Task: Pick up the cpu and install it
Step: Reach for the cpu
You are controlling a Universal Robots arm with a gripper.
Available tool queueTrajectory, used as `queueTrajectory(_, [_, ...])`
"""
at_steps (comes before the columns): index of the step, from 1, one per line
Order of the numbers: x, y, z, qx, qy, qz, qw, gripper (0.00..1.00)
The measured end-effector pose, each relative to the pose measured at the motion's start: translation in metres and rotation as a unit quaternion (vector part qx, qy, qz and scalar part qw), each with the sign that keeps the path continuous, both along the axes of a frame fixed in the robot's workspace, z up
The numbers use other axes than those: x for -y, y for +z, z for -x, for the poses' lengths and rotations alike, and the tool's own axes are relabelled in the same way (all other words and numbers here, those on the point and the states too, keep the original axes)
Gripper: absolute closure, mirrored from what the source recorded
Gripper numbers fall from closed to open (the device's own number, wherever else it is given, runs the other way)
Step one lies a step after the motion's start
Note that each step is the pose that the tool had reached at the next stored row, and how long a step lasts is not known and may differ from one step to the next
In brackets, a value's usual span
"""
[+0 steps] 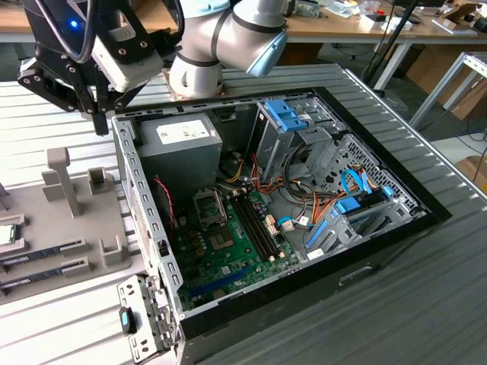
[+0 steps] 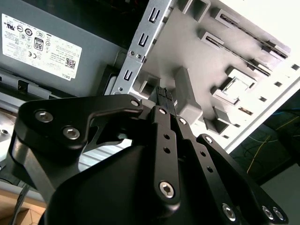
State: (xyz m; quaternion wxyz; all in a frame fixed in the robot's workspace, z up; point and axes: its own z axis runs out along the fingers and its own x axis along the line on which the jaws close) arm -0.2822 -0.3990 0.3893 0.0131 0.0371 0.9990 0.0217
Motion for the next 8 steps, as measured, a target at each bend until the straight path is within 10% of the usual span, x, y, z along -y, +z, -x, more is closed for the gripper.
queueTrajectory(8, [0.0, -0.0007, 0.0026, 0.0, 0.0, 0.0, 1.0, 0.89])
